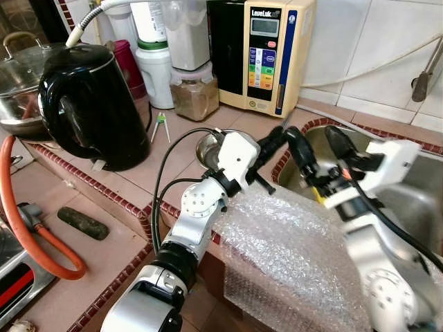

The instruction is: Kitchen organization

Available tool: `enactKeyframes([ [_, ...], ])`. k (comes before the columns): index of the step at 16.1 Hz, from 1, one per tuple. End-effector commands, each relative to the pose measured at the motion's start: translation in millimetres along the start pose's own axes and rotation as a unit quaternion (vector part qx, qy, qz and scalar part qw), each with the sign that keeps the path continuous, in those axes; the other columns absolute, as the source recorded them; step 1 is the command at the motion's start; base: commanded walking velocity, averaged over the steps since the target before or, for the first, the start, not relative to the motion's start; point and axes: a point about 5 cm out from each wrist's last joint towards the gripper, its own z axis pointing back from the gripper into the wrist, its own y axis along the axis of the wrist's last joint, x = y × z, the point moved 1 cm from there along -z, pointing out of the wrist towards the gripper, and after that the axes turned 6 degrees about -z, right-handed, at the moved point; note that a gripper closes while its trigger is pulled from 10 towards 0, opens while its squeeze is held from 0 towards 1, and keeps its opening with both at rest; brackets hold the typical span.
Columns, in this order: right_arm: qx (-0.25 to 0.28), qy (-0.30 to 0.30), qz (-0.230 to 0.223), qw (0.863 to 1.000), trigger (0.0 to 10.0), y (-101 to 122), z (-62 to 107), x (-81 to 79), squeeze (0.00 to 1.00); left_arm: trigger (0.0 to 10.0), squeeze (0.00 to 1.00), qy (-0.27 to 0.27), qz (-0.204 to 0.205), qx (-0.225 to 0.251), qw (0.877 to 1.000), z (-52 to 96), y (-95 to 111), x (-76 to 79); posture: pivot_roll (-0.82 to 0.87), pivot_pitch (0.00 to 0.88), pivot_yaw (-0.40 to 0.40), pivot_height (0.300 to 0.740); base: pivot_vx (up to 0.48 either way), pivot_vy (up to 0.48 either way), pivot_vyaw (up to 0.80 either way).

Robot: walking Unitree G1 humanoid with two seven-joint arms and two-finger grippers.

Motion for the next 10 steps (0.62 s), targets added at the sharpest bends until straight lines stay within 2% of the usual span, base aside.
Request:
enactKeyframes([
  [1, 0.009, -0.007, 0.001, 1.000, 10.0, -0.4, -7.8, -2.3, 0.00, 10.0, 0.00, -0.018, -0.019, 0.011, 1.000, -0.8, 5.8, 3.4, -0.05, 0.000, 0.087, 0.740, 0.000, 0.000, 0.00],
  [7, 0.028, -0.041, -0.024, 0.998, 10.0, -7.5, -40.5, -4.8, 0.00, 10.0, 0.00, -0.033, -0.024, 0.017, 0.999, -1.6, 8.7, 10.1, -0.04, 0.000, 0.093, 0.740, 0.000, 0.000, 0.00],
  [8, 0.022, -0.048, -0.032, 0.998, 3.5, -11.1, -45.0, -5.0, 0.00, 10.0, 0.00, -0.033, -0.025, 0.017, 0.999, -1.6, 8.9, 10.4, -0.03, 0.000, 0.093, 0.740, 0.000, 0.000, 0.00],
  [9, 0.021, -0.051, -0.039, 0.998, 0.0, -13.2, -47.7, -5.4, 0.00, 10.0, 0.00, -0.033, -0.025, 0.017, 0.999, -1.5, 9.2, 10.3, -0.03, 0.000, 0.092, 0.740, 0.000, 0.000, 0.00],
  [10, 0.017, -0.054, -0.045, 0.997, 0.0, -16.1, -50.4, -5.8, 0.00, 10.0, 0.00, -0.033, -0.026, 0.018, 0.999, -1.5, 9.6, 10.0, -0.03, 0.000, 0.092, 0.740, 0.000, 0.000, 0.00],
])
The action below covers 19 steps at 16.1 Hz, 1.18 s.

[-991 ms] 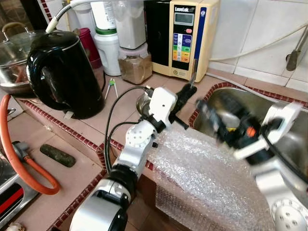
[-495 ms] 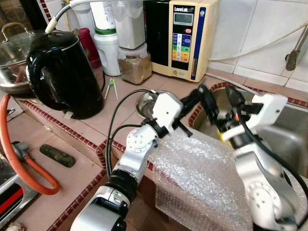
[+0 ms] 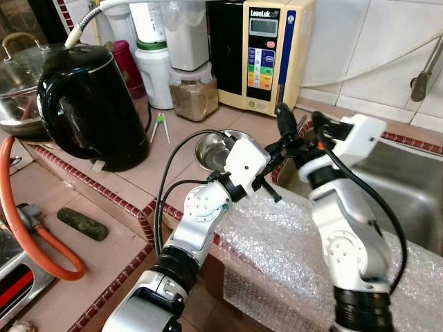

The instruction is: Kitchen organization

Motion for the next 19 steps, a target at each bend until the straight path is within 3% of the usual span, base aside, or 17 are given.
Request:
enactKeyframes([
  [1, 0.003, -0.003, -0.005, 1.000, 0.0, 0.6, -2.9, -1.5, 0.00, 10.0, 0.00, -0.002, -0.006, 0.002, 1.000, -0.4, 2.6, -0.8, -0.03, 0.000, 0.092, 0.740, 0.000, 0.000, 0.00],
  [9, -0.006, -0.024, -0.060, 0.998, 0.0, -4.4, -8.1, -2.2, 0.00, 10.0, 0.00, -0.002, -0.009, 0.000, 1.000, -2.8, 1.9, 1.5, -0.04, 0.000, 0.091, 0.740, 0.000, 0.000, 0.00],
  [19, -0.020, -0.027, -0.067, 0.997, 0.0, -10.2, -7.7, -0.2, 0.00, 10.0, 0.00, -0.002, -0.016, -0.002, 1.000, -4.0, 1.1, 3.1, -0.04, 0.000, 0.086, 0.740, 0.000, 0.000, 0.00],
])
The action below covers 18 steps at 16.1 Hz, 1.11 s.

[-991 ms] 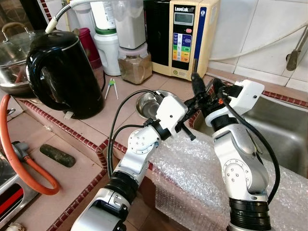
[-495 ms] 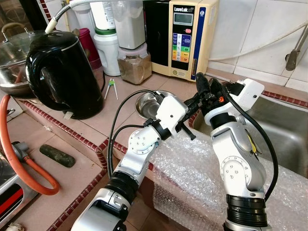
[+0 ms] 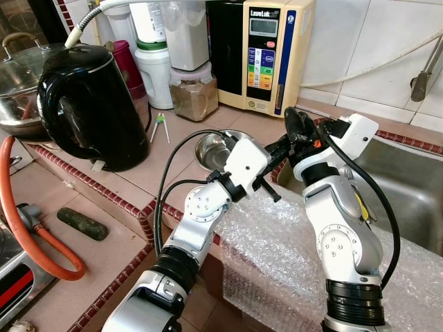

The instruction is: Kitchen organization

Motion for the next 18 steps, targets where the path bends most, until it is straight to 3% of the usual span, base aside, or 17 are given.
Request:
enactKeyframes([
  [1, -0.012, -0.006, -0.012, 1.000, 0.0, -4.7, -2.7, -1.2, 0.00, 10.0, 0.00, -0.006, -0.009, 0.011, 1.000, -4.4, 4.3, 2.3, -0.04, 0.000, 0.086, 0.740, 0.000, 0.000, 0.00],
  [13, -0.031, -0.028, -0.022, 0.999, 0.0, -12.2, -0.3, 6.2, 0.00, 10.0, 0.00, -0.003, -0.020, 0.006, 1.000, -5.7, 1.5, 2.8, -0.05, 0.000, 0.080, 0.740, 0.000, 0.000, 0.00],
  [14, -0.028, -0.033, -0.023, 0.999, 0.0, -11.1, -1.0, 7.0, 0.00, 10.0, 1.00, -0.001, -0.016, 0.008, 1.000, -5.7, 1.8, 2.0, -0.05, 0.000, 0.082, 0.740, 0.000, 0.000, 0.00],
  [18, -0.020, -0.050, -0.025, 0.998, 0.0, -8.1, -0.5, 12.2, 0.00, 10.0, 1.00, -0.001, -0.017, 0.006, 1.000, -5.0, -0.1, 3.7, -0.06, 0.000, 0.087, 0.740, 0.000, 0.000, 0.00],
])
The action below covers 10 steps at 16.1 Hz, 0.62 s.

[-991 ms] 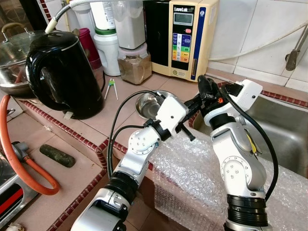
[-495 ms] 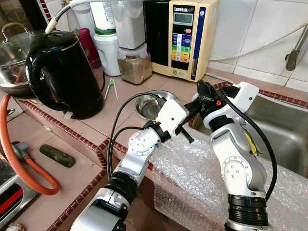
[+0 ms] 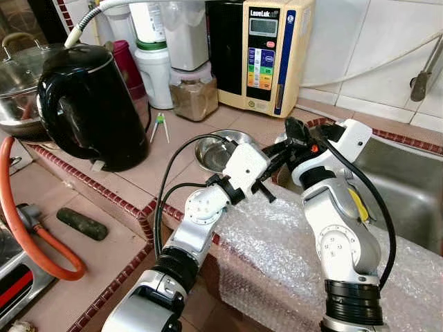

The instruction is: Kitchen organization

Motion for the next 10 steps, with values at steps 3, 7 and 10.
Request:
enactKeyframes([
  [3, 0.025, -0.052, 0.003, 0.998, 0.0, 6.2, 0.4, 12.9, 0.00, 10.0, 1.00, -0.009, -0.012, 0.025, 1.000, -7.4, 8.9, 3.8, -0.06, 0.000, 0.091, 0.740, 0.000, 0.000, 0.00],
  [7, 0.082, -0.095, 0.048, 0.991, 0.0, 26.3, 1.7, 25.2, 0.00, 10.0, 1.00, -0.010, -0.013, 0.020, 1.000, -6.2, 6.7, 2.7, -0.06, 0.000, 0.095, 0.740, 0.000, 0.000, 0.00],
  [10, 0.119, -0.117, 0.045, 0.985, 0.0, 39.5, 2.7, 32.4, 0.00, 10.0, 1.00, -0.006, -0.005, 0.011, 1.000, -3.4, 2.9, 0.5, -0.06, 0.000, 0.095, 0.740, 0.000, 0.000, 0.00],
])
